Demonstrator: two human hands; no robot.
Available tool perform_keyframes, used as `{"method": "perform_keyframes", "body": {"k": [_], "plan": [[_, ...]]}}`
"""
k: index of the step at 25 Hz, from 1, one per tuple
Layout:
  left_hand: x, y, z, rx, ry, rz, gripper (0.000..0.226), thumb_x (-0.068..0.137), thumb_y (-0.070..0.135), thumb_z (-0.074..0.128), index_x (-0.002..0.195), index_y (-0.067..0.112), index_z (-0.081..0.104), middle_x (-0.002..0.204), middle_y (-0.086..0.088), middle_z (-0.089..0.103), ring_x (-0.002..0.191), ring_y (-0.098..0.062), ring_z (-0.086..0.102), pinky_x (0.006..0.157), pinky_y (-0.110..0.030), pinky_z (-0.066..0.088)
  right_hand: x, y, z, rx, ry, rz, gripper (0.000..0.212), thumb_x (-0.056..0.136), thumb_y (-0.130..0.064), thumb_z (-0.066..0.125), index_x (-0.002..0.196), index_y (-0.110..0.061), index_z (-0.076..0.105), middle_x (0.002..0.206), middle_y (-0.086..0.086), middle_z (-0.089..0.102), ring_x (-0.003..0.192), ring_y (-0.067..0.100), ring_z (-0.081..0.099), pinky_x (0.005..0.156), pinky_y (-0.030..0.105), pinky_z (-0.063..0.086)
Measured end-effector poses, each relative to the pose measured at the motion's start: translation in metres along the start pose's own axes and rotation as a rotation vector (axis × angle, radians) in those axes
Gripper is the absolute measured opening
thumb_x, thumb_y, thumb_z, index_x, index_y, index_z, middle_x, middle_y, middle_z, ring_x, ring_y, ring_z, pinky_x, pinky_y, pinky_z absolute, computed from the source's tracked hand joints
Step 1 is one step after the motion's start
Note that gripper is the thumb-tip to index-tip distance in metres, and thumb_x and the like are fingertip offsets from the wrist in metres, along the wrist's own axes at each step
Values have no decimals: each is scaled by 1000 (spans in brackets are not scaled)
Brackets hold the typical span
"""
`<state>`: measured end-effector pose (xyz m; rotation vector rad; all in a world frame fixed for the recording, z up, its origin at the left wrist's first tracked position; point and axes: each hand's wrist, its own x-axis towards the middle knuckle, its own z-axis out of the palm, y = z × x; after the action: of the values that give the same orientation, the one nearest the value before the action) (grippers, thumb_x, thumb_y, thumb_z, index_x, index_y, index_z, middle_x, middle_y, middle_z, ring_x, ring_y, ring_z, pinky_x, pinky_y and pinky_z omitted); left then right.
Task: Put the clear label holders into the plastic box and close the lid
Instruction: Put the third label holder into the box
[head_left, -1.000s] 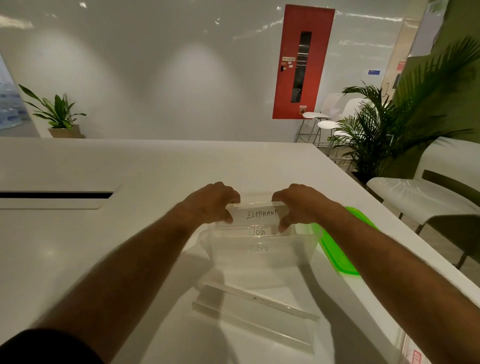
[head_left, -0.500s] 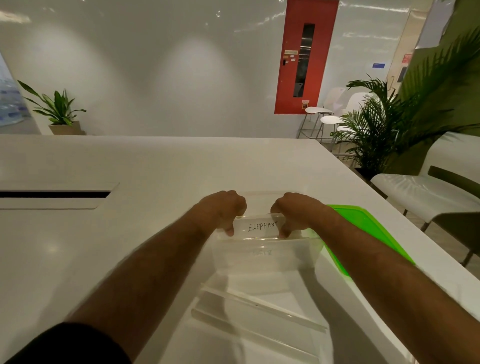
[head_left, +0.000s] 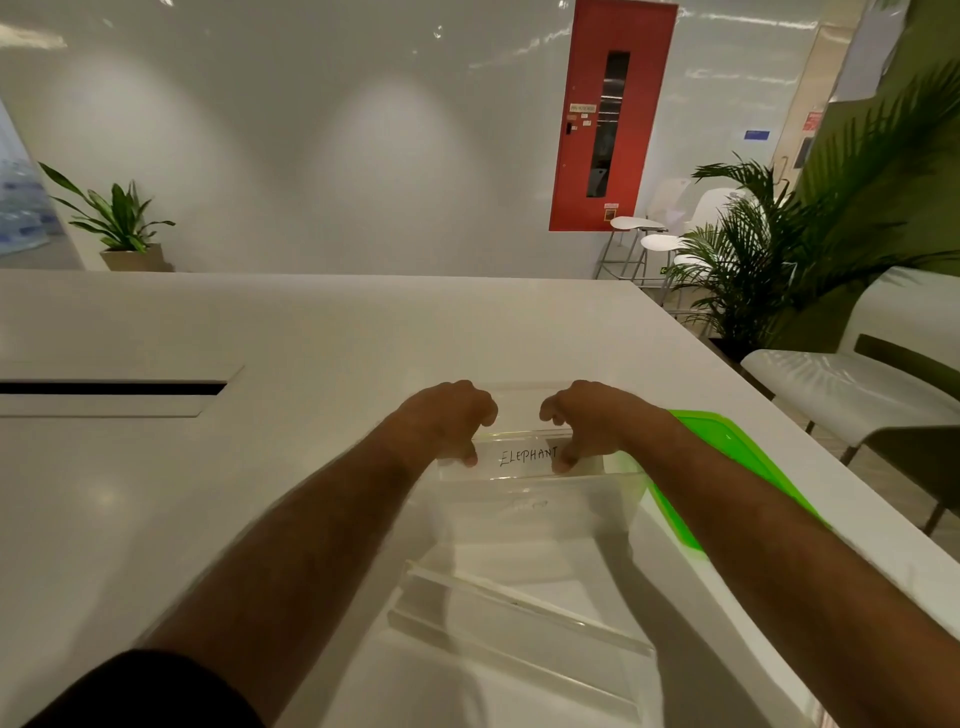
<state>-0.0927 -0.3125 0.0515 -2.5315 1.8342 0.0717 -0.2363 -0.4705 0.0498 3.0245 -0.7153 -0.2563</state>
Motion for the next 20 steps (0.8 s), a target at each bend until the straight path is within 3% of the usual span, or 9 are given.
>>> {"method": "perform_keyframes", "body": {"k": [3,8,10,14,20], "plan": [[-9,-2,-4,-19,128,-5,61,83,39,73,137,25,50,130,-3,61,116,-25,58,94,-40,49,-9,0,-4,-8,80,6,80,70,-58,77,138,-27,49,131,0,61,116,24,58,92,38,49],[-29,1,-9,-36,388,11,66,89,47,63,146,24,38,144,0,53,132,-23,46,99,-42,45,-31,-2,-10,-24,290,26,72,85,-63,57,143,-21,44,136,4,60,124,27,54,96,42,48],[-39,2,-8,-60,470,27,69,89,49,62,147,21,37,149,-1,49,137,-22,43,104,-40,43,-42,-6,-7,-35,391,0,80,89,-68,46,148,-15,36,149,8,49,137,28,43,107,43,39],[-59,6,-3,-44,507,12,79,92,61,48,153,15,28,161,-7,32,149,-26,26,120,-45,25,-63,-19,4,-67,491,15,101,86,-80,17,157,-10,7,166,14,6,154,29,1,124,47,7],[-97,19,1,-39,540,-22,96,85,77,27,158,18,8,167,-4,5,153,-23,3,123,-51,11,-94,-39,14,-52,567,33,100,85,-82,11,157,-14,-8,165,14,-13,151,28,-17,123,52,-1]]}}
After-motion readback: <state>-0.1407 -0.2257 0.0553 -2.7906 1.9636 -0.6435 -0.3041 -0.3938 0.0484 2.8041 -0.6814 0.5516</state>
